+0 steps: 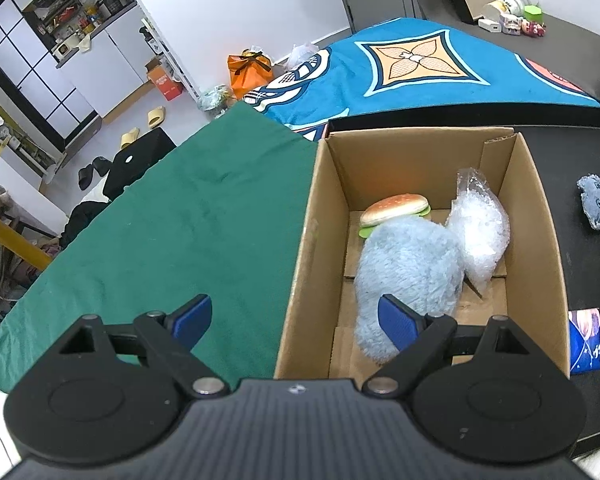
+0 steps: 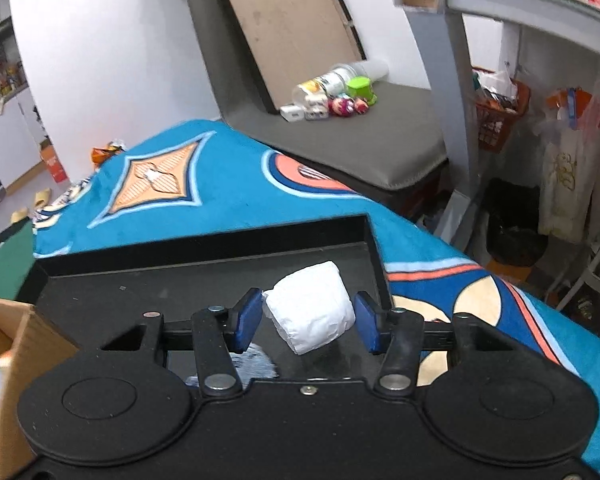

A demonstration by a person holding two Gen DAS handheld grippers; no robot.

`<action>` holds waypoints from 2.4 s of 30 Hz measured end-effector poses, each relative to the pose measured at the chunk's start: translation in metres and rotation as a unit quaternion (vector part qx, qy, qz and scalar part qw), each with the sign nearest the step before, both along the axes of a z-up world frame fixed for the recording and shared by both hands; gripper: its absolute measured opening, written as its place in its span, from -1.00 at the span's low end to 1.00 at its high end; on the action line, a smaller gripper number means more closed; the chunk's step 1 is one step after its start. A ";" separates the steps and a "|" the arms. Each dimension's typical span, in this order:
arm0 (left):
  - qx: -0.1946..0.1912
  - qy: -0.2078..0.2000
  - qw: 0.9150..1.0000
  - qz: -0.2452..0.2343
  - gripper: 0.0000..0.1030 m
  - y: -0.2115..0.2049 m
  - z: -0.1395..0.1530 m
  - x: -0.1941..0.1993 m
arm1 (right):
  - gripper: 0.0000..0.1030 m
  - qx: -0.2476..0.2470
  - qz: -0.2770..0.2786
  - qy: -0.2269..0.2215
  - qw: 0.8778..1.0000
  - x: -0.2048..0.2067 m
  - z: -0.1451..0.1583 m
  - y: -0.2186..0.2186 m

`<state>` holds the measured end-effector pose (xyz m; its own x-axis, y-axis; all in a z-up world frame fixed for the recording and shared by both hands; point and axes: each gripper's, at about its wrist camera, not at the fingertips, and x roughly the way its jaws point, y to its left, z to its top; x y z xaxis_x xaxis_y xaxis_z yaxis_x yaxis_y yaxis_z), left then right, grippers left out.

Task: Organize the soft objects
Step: 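Carry the white towel roll with the right gripper and release it into the box, then reach the right gripper to the black beaded pouch and grasp it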

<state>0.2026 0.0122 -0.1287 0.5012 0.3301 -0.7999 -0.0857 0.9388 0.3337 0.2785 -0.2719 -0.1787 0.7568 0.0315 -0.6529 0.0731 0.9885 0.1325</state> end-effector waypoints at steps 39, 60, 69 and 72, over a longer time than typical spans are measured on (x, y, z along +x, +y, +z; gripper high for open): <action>-0.078 -0.044 0.995 -0.034 0.73 0.032 0.022 -0.027 | -0.03 0.030 0.169 -0.056 0.984 -0.054 0.076 0.094; -0.131 0.006 0.991 -0.025 -0.58 0.051 -0.008 -0.019 | 0.10 0.008 0.260 0.001 0.966 -0.081 0.055 0.158; -0.152 -0.001 0.988 -0.024 -0.82 0.056 -0.009 -0.022 | 0.22 0.012 0.224 0.010 0.974 -0.083 0.052 0.144; -0.153 -0.005 0.988 -0.025 -0.82 0.056 -0.008 -0.023 | 0.22 0.021 0.202 0.020 0.979 -0.087 0.047 0.137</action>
<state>0.1798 0.0682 -0.1363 0.5188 0.0480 -0.8535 -0.0378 0.9987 0.0332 0.1911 -0.1352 -0.1320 0.6511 0.3503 -0.6733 -0.3159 0.9317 0.1793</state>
